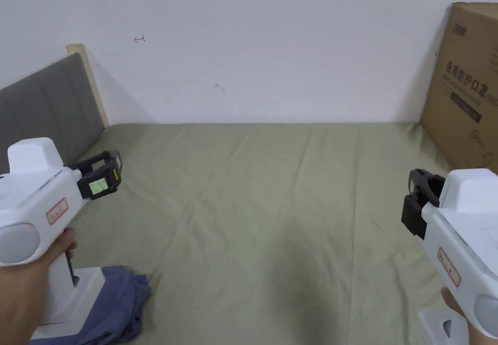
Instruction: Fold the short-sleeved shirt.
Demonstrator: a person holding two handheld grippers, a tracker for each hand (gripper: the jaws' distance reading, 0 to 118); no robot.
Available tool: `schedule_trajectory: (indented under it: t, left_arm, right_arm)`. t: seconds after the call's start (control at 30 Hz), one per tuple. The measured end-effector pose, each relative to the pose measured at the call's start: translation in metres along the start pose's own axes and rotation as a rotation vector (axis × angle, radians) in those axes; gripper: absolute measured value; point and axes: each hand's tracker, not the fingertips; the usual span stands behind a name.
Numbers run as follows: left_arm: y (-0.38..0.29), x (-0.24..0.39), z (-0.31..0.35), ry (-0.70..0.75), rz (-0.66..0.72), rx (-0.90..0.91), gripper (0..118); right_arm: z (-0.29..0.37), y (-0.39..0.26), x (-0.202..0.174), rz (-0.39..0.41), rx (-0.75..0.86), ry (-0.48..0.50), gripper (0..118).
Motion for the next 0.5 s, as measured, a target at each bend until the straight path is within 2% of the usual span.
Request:
schedule_trajectory:
  t: [0.1, 0.2, 0.23, 0.33, 0.4, 0.5]
  left_arm:
    - [-0.002, 0.033, 0.011, -0.018, -0.014, 0.083, 90]
    - [-0.012, 0.060, 0.019, -0.031, -0.022, 0.146, 77]
    - [-0.019, 0.065, 0.016, -0.032, -0.021, 0.161, 62]
    - [-0.033, 0.085, 0.022, -0.050, -0.030, 0.204, 5]
    - [-0.040, 0.094, 0.024, -0.073, -0.022, 0.201, 0]
    - [-0.049, 0.106, 0.025, -0.105, -0.004, 0.171, 0]
  right_arm:
    - [0.009, 0.007, 0.007, -0.003, 0.029, -0.019, 0]
    - [0.014, 0.009, 0.013, 0.003, 0.046, -0.034, 0]
    - [0.016, 0.010, 0.014, 0.006, 0.048, -0.037, 0]
    - [0.020, 0.008, 0.017, 0.003, 0.058, -0.043, 0]
    - [0.022, 0.007, 0.018, 0.004, 0.058, -0.046, 0]
    - [0.024, 0.004, 0.019, 0.000, 0.060, -0.048, 0]
